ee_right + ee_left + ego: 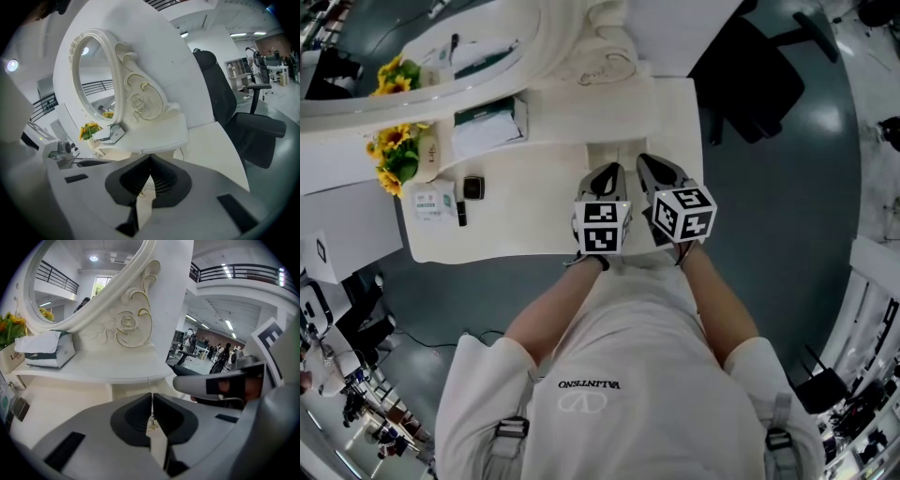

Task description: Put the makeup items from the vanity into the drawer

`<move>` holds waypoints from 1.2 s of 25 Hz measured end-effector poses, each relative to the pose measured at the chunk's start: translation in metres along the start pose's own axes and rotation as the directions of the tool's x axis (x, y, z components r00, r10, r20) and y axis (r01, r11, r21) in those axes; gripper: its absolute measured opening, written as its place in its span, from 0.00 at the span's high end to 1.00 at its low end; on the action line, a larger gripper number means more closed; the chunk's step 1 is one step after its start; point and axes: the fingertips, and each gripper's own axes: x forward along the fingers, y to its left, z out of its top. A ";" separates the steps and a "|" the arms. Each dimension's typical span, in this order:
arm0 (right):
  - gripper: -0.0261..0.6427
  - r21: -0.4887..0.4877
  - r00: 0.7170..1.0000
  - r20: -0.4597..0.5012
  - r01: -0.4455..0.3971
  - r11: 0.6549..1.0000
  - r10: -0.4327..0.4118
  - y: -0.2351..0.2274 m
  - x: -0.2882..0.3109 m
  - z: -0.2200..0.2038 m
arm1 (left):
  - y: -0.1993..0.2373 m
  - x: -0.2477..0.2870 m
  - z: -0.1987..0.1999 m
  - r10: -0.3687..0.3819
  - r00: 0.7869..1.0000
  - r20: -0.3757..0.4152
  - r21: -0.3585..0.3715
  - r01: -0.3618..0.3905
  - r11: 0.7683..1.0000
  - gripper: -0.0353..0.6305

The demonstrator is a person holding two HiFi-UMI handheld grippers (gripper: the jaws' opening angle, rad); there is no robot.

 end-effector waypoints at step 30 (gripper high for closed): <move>0.94 0.012 1.000 -0.012 -0.003 1.000 0.003 -0.004 0.005 -0.001 | 0.002 0.011 -0.009 -0.035 0.997 -0.070 -0.077 0.030 0.997 0.91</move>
